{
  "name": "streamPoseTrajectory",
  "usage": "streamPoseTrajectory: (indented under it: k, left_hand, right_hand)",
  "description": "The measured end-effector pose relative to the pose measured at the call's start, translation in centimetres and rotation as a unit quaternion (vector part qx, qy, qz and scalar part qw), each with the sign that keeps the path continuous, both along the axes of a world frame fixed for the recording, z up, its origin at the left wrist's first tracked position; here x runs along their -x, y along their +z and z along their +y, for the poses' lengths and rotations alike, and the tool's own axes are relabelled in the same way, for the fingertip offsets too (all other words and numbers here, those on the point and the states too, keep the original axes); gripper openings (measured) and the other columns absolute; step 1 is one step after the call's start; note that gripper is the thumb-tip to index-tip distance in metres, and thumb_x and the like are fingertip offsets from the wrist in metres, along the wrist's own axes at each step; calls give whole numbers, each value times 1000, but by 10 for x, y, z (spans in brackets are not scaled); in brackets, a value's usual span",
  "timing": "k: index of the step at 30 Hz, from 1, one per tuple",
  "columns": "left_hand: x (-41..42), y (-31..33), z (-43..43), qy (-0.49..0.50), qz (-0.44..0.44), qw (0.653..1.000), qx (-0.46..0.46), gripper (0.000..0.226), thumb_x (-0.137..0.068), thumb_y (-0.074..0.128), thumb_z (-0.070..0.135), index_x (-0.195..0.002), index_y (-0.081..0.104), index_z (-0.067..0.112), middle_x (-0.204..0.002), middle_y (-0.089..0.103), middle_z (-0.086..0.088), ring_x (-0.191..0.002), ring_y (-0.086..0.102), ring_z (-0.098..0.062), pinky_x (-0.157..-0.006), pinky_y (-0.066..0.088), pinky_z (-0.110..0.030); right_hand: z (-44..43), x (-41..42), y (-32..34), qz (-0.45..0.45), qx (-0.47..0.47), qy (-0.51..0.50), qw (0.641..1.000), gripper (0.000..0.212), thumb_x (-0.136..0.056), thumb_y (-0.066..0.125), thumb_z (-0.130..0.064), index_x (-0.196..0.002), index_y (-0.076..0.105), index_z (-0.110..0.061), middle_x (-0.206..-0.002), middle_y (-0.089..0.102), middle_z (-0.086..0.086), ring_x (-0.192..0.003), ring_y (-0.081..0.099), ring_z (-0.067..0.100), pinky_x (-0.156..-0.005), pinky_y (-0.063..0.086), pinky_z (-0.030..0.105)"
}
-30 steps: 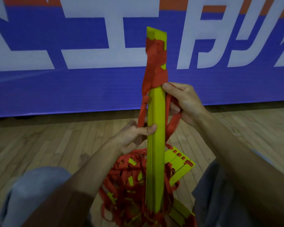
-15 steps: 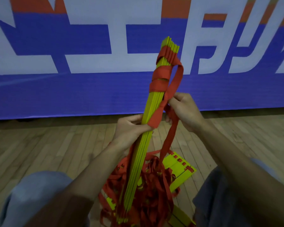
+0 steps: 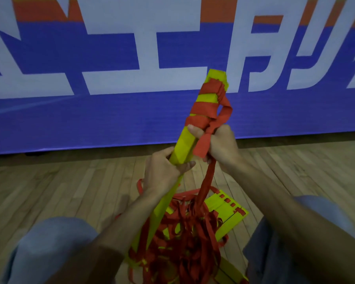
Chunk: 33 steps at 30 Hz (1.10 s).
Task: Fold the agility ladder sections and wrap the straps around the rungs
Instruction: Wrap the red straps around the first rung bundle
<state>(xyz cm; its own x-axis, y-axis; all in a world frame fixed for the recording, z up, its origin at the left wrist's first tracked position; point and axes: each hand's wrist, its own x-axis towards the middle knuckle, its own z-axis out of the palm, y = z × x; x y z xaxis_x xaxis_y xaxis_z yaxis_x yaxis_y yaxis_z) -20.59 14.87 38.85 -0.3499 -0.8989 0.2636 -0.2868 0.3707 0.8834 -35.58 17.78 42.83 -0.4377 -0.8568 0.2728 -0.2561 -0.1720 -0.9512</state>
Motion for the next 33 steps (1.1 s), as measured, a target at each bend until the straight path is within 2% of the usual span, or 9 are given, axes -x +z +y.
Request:
streamPoseTrajectory:
  k: [4,7,11,15,18,21,24,28,33]
  left_hand:
    - [-1,15,0,-60,61,994,-63,8,-83,75,28,-89,72,31,-79,75,7,-70,69,-6,-61,53,-24]
    - [-5,23,2,-101,110,976,-160,13,-93,61,26,-95,73,23,-84,75,10,-76,68,-1,-64,51,-18]
    - [-10,21,3,-215,95,947,-218,23,-96,53,27,-114,67,23,-107,72,-1,-95,67,-14,-78,54,-26]
    - [-9,12,3,-319,124,885,-315,54,-90,62,36,-135,51,9,-133,58,-20,-125,53,-40,-106,40,-52]
    - [-9,7,5,-376,137,856,-328,63,-82,72,41,-129,57,3,-125,62,-24,-116,58,-41,-101,43,-52]
    - [-7,8,7,-346,145,872,-315,40,-75,75,37,-107,72,12,-105,72,-15,-94,70,-26,-84,57,-39]
    - [-9,7,5,-290,139,899,-297,29,-76,76,24,-100,69,9,-95,73,-13,-84,72,-24,-72,59,-35]
    - [-7,1,1,-168,108,938,-284,24,-78,71,19,-99,66,9,-91,71,-10,-83,70,-25,-79,54,-40]
    - [-7,1,-3,-93,109,952,-269,21,-79,75,21,-99,68,15,-88,72,-3,-86,72,-23,-82,52,-44]
  right_hand:
    - [1,11,6,-67,15,-5,998,44,-81,77,-28,-61,59,7,-43,49,17,-33,42,26,-39,34,25]
    - [4,17,12,-94,39,14,995,35,-81,76,-20,-68,58,6,-47,47,14,-30,39,22,-37,31,23]
    - [7,18,14,-126,62,47,989,29,-82,74,-15,-68,54,1,-50,42,9,-29,34,17,-34,26,22]
    - [11,22,20,-171,85,119,974,20,-77,70,-20,-71,56,-7,-54,45,6,-30,34,13,-34,23,19]
    - [15,26,23,-169,92,174,966,19,-80,63,-24,-80,56,-7,-53,53,3,-30,37,12,-37,22,23]
    - [17,29,23,-142,88,206,964,18,-84,59,-26,-82,57,-8,-54,57,1,-33,42,12,-38,30,22]
    - [19,31,22,-56,37,183,981,32,-91,62,-32,-87,61,0,-59,61,4,-42,53,17,-45,44,26]
    - [18,28,11,48,-46,160,985,50,-99,49,-42,-94,63,6,-62,66,16,-49,61,27,-50,51,32]
    - [9,19,7,-11,-76,142,987,41,-98,52,-41,-110,66,-5,-79,69,24,-45,58,27,-44,49,29]
